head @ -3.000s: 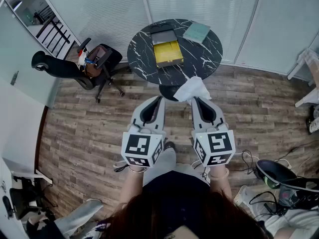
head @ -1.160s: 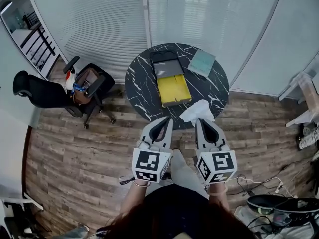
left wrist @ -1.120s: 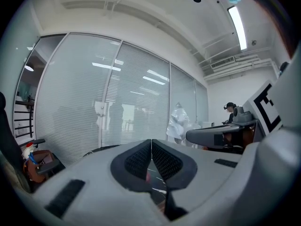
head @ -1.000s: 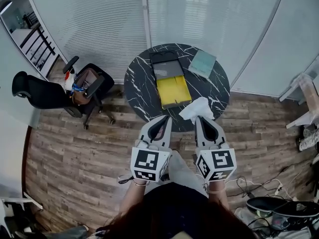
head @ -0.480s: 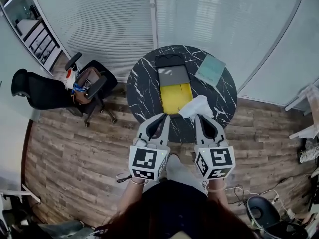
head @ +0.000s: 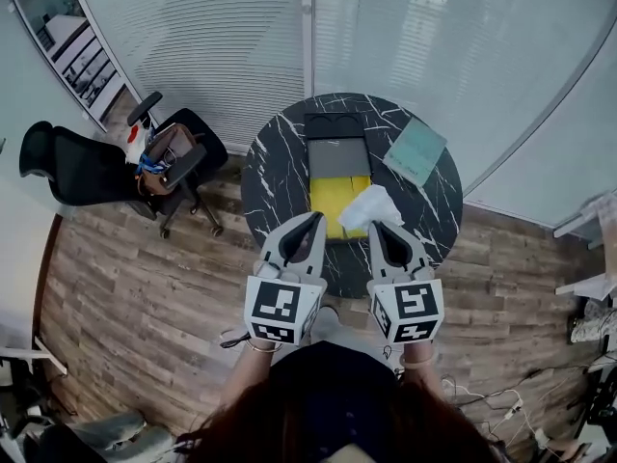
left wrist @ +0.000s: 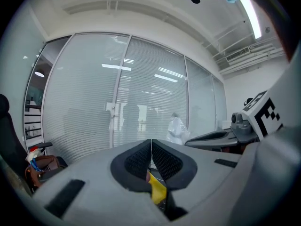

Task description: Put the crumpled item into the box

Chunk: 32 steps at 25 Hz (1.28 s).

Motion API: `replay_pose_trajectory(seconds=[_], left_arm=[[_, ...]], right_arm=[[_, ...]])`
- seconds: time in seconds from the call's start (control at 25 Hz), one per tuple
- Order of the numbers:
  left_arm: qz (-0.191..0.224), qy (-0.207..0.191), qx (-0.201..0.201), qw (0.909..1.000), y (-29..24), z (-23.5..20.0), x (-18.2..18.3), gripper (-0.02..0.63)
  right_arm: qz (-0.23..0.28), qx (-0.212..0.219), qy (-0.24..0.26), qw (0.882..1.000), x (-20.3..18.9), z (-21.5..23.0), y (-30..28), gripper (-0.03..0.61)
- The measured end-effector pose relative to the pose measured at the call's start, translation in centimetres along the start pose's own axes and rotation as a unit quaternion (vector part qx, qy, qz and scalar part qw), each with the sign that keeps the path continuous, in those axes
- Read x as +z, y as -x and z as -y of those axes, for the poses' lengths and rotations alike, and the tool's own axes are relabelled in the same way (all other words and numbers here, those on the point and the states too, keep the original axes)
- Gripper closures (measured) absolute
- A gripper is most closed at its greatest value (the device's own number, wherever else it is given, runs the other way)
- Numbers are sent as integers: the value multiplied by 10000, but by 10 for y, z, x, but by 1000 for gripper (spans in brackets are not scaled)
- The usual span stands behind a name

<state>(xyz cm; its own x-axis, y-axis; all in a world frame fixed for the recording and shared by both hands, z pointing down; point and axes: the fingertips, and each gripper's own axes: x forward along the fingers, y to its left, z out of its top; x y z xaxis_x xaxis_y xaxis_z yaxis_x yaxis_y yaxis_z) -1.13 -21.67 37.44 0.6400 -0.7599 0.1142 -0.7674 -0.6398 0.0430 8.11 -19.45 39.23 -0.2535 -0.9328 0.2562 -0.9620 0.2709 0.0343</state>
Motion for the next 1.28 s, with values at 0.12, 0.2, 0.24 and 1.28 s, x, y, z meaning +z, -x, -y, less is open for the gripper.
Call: replay_pose_trajectory(seconds=[0.12, 0.2, 0.24, 1.28], left_arm=[[56, 25, 122, 9999, -13, -5, 4, 584], [60, 72, 213, 9997, -22, -9, 4, 584], [55, 89, 258, 9996, -26, -11, 4, 584], [-25, 23, 457, 9989, -78, -52, 10, 584]], right_arm=[[-114, 139, 142, 9997, -5, 8, -14, 554], [-188, 252, 216, 9993, -8, 12, -24, 554], [-220, 311, 248, 9990, -9, 14, -28, 554], [-1396, 998, 1628, 9716, -77, 29, -121, 554]])
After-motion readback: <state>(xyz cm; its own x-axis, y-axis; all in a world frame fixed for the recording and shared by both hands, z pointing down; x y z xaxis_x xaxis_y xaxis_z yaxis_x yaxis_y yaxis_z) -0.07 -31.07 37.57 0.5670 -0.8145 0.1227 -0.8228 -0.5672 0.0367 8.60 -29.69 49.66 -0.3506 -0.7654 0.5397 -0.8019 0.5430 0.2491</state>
